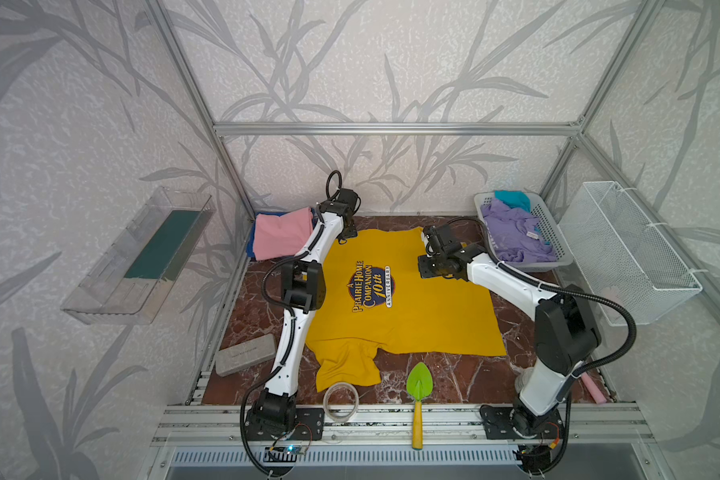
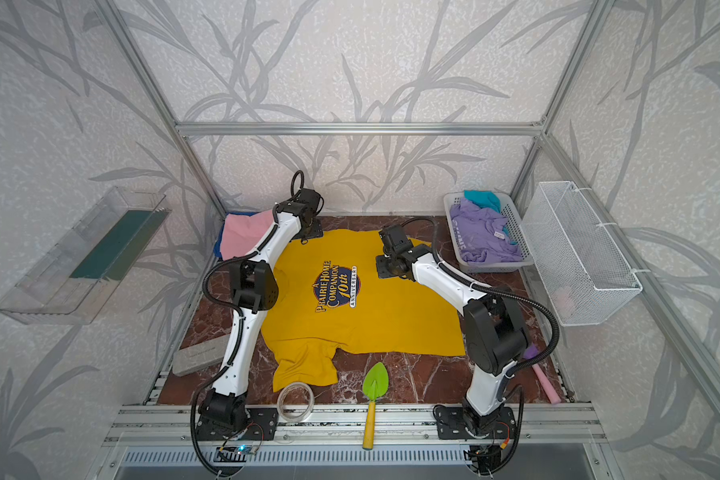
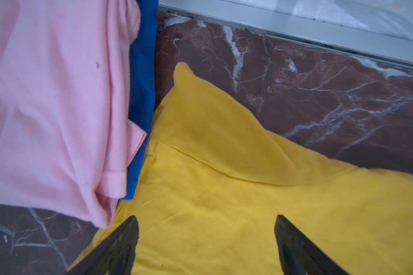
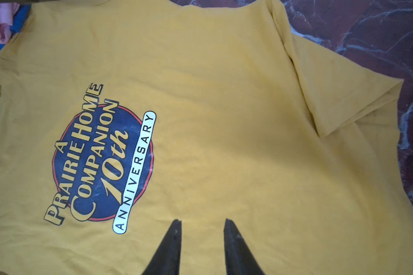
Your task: Fold and stack the t-shirts
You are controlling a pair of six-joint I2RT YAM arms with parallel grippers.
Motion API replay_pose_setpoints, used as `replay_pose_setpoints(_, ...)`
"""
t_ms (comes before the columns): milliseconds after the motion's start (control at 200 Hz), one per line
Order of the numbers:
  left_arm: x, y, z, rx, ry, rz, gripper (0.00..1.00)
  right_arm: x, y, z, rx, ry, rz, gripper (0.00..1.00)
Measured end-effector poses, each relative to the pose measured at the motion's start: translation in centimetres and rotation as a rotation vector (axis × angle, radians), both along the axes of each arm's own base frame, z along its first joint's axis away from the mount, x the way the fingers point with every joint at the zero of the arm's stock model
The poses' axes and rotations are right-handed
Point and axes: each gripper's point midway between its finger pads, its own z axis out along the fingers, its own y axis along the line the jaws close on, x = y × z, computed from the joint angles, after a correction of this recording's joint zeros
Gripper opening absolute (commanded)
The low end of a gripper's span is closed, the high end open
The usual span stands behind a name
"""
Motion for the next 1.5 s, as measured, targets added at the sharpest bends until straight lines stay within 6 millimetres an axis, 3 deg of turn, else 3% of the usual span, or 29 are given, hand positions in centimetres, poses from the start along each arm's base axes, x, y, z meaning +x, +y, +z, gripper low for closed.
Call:
replay_pose_setpoints(145,-0.1,0.3,-1.4,0.023,0.034,-0.022,0.96,0.1,0.0,-0.2,0.004,-0.007,-0.001,0.32)
replay_pose_setpoints(300,0.7,0.3,-1.6,-0.028,0.012,-0.027,0.95,0.3,0.2,-0.9,0.005,0.003,-0.002,0.33)
replay_pose_setpoints(520,1.6,-0.6,-3.0,-0.138,-0.002,-0.021,0.81,0.3,0.2,-1.7,0.001,0.021,-0.009,0.33)
replay_pose_setpoints(595,1.8,-0.8,-4.0,-0.178,0.002,-0.014,0.72,0.3,0.2,-1.7,0.003,0.023,-0.011,0.33)
replay_pose_setpoints(660,2.0,-0.9,-4.6,-0.201,0.004,-0.009,0.55,0.2,0.2,-1.7,0.006,0.025,-0.012,0.32)
replay_pose_setpoints(785,2.4,-1.4,-4.5,-0.263,-0.012,-0.001,0.00,0.1,0.3,-1.8,0.007,0.031,-0.011,0.33)
replay_pose_setpoints(965,2.2,-2.1,-4.3,-0.305,-0.003,-0.019,0.00,-0.2,0.1,-2.3,0.001,0.046,-0.013,0.33)
replay_pose_setpoints(1130,-0.9,-1.5,-3.2,-0.274,0.067,-0.003,0.00,-1.0,-0.3,-3.5,-0.010,0.075,-0.020,0.33)
replay_pose_setpoints(1295,-6.1,-1.5,1.4,-0.164,0.074,-0.001,0.00,-1.2,-0.2,-3.3,0.010,0.080,-0.021,0.32)
replay_pose_setpoints(1415,-10.3,-4.0,4.0,-0.056,0.039,-0.057,0.00,-1.2,0.1,-2.6,0.036,0.072,-0.021,0.33)
replay_pose_setpoints(1500,-13.0,-6.5,3.3,-0.009,0.054,-0.105,0.00,-1.3,0.4,-2.3,0.051,0.070,-0.016,0.32)
